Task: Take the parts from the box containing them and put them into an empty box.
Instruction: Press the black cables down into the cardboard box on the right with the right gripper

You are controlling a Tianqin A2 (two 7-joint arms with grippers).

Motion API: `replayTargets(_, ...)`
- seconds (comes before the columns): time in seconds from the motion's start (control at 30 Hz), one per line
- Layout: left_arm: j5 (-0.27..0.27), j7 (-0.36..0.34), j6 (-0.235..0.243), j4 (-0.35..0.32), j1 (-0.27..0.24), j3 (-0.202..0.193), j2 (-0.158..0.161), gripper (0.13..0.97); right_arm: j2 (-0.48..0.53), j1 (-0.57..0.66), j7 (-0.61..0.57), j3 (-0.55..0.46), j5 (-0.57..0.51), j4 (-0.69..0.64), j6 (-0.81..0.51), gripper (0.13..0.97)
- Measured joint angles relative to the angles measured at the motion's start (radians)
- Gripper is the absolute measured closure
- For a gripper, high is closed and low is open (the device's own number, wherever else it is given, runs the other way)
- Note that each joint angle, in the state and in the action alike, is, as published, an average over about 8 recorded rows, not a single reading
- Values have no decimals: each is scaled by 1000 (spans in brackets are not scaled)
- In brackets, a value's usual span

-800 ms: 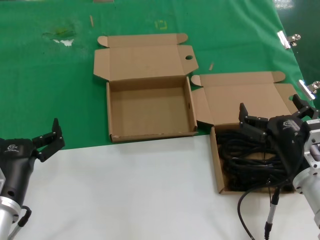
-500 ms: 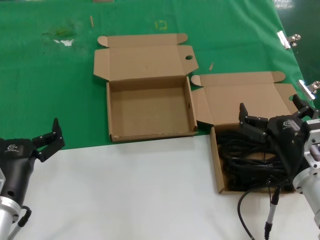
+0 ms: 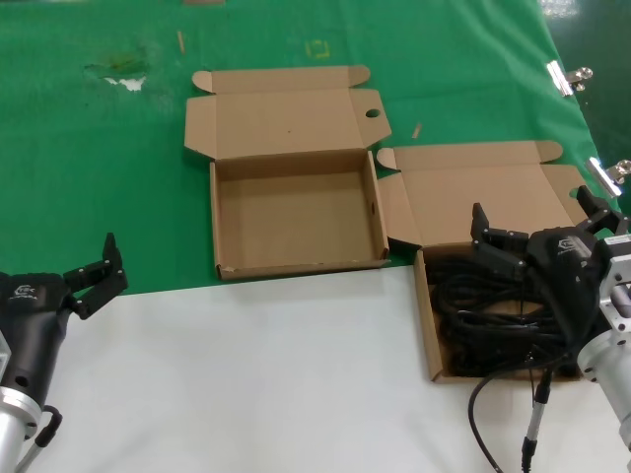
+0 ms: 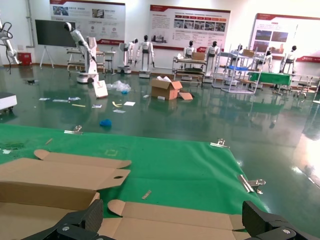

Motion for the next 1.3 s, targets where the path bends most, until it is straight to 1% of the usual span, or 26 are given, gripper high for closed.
replayTargets(0.53, 0, 0, 0, 0, 0, 0, 0, 132, 0, 0, 0, 0, 0, 0, 0, 129)
replayTargets(0.8, 0, 0, 0, 0, 0, 0, 0, 177, 0, 0, 0, 0, 0, 0, 0, 129)
replayTargets(0.93, 0, 0, 0, 0, 0, 0, 0, 177, 0, 0, 0, 0, 0, 0, 0, 129)
replayTargets(1.1, 0, 0, 0, 0, 0, 0, 0, 247, 12, -3, 2, -10, 8, 4, 10, 129)
replayTargets(1.2, 0, 0, 0, 0, 0, 0, 0, 289, 41, -11, 8, -36, 26, 16, 31, 129)
replayTargets(1.23, 0, 0, 0, 0, 0, 0, 0, 289, 53, -15, 10, -47, 35, 22, 40, 129)
replayTargets(1.3, 0, 0, 0, 0, 0, 0, 0, 334, 82, -23, 15, -71, 53, 36, 60, 129)
